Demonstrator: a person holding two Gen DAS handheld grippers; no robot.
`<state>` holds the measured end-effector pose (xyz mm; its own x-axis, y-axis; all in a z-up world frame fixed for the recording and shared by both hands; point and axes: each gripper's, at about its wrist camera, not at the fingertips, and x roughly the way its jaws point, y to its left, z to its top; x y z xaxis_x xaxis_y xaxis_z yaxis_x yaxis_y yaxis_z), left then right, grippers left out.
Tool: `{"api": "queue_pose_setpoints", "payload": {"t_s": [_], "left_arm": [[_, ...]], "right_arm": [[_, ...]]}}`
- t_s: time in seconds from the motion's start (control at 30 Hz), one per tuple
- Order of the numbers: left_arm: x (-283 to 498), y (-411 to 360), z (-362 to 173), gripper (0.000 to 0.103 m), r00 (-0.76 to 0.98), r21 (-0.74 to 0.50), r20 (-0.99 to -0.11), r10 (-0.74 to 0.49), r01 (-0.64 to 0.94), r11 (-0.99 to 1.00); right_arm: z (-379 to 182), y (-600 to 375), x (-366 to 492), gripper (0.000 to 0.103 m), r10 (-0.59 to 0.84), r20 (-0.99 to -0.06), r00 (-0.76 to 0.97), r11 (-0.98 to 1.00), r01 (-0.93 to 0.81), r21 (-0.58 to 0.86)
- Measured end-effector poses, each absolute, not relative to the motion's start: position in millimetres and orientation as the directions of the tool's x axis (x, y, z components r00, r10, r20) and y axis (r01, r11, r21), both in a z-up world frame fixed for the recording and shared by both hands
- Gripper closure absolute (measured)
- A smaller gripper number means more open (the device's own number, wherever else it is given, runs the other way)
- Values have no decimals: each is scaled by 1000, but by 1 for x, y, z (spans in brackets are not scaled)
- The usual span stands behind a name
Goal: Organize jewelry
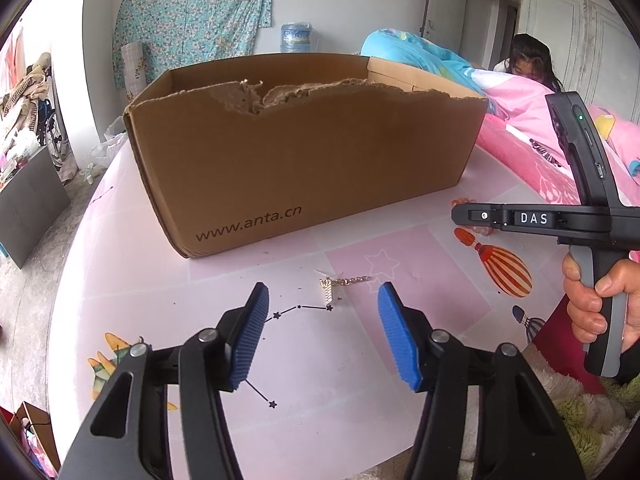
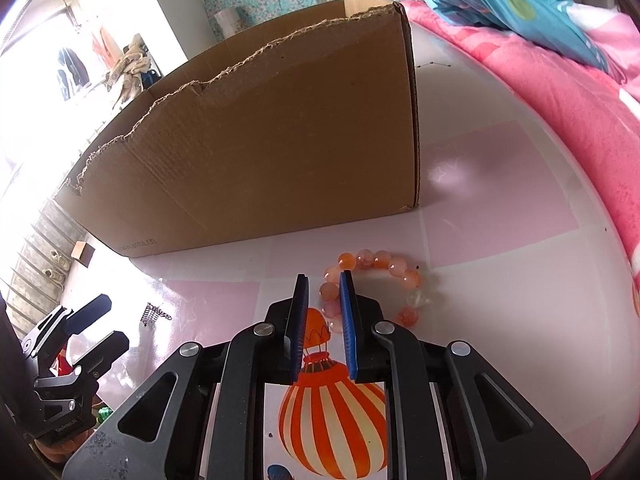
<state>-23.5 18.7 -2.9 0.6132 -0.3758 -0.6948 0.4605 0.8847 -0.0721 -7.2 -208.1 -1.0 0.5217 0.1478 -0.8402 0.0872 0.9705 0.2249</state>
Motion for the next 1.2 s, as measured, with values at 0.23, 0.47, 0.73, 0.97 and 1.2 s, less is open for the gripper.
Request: {"api": "queue_pose_setpoints", "payload": {"t_s": [0.23, 0.47, 0.73, 0.97, 1.2], "left_arm": [[-11, 0, -14, 84, 590, -9, -735, -336, 486, 874], [-8, -5, -18, 97, 602, 46, -737, -306, 497, 866], [-3, -6, -15, 102, 582, 35, -756, -300, 494, 869], [-3, -16, 1, 102, 595, 38, -745, -302, 490, 871], [-7, -19, 18, 102, 604, 31, -730, -319, 496, 868]], "right_arm": [[-1, -209, -6, 88, 148, -839, 524, 971, 84, 224], [0, -210, -7, 88, 147, -837, 527, 971, 84, 224], [-2, -212, -9, 95, 150, -833, 532, 970, 83, 228], [-2, -229, -11, 96, 260, -810, 526, 925, 105, 366], [18, -248, -28, 96, 342, -732, 590, 867, 102, 487]]}}
